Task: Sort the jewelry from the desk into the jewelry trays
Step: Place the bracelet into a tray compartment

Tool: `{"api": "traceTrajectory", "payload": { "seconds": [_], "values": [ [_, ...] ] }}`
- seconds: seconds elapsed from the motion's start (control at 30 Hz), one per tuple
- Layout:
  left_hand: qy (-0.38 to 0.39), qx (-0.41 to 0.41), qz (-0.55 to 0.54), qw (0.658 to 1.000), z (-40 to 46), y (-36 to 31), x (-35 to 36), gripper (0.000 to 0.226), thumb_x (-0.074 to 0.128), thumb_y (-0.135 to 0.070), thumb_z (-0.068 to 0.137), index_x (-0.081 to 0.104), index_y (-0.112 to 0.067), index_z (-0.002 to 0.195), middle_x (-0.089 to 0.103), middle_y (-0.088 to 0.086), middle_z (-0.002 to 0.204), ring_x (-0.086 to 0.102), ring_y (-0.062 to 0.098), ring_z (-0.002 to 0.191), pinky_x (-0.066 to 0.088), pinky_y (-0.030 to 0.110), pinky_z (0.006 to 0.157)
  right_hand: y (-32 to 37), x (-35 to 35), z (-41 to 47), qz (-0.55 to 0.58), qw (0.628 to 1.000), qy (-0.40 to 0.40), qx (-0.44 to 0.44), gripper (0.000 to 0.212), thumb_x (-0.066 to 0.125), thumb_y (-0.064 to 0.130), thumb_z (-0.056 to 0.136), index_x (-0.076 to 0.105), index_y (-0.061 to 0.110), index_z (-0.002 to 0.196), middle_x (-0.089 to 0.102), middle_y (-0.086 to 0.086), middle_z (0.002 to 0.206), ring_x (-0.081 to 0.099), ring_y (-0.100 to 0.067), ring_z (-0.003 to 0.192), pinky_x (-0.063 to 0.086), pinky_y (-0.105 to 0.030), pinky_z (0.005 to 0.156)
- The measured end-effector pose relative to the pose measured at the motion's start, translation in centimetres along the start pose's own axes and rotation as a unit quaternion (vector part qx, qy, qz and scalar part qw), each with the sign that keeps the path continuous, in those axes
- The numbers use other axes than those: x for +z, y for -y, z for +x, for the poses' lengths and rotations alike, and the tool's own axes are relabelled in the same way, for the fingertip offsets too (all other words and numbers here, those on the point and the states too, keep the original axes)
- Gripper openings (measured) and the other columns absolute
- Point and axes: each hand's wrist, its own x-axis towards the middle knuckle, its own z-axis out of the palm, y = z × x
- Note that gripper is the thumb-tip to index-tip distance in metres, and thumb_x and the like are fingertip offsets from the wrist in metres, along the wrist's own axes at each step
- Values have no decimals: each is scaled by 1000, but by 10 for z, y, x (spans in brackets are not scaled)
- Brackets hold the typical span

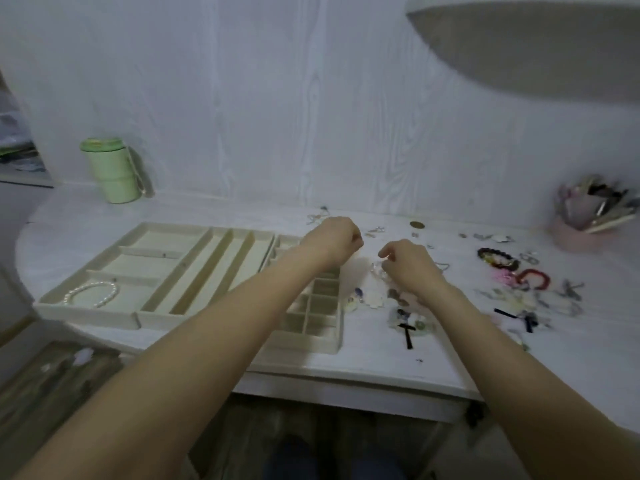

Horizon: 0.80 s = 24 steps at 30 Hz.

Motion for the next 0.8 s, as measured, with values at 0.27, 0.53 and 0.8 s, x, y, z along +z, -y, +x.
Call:
{"api": "traceTrajectory", "payload": {
  "seconds": [0.27, 0.53, 0.8],
  "values": [
    [59, -71, 140, 986, 44, -28, 50, 12, 49, -14, 95, 47, -7, 85, 58, 17, 109, 50, 33, 103, 41, 37, 81, -49, 2, 31, -43, 997, -12, 67, 16, 51, 11, 91, 54, 8, 76, 60, -12, 92, 56, -29, 88, 45, -32, 68],
    [53, -125, 62, 989, 52, -40, 68, 20, 49, -9, 92, 45, -6, 73, 57, 15, 92, 54, 27, 90, 40, 32, 72, -48, 11, 43, -72, 994, 15, 80, 14, 55, 11, 90, 43, 10, 85, 55, -9, 91, 56, -30, 94, 38, -33, 68],
    [-88, -127, -336, 929, 38, -35, 32, 20, 47, -1, 89, 55, -7, 72, 69, 19, 86, 67, 22, 74, 56, 36, 78, -42, -25, 43, 321, 944, 4, 81, 14, 55, 9, 92, 62, 1, 83, 69, -15, 89, 67, -23, 75, 47, -26, 57]
  ]
}}
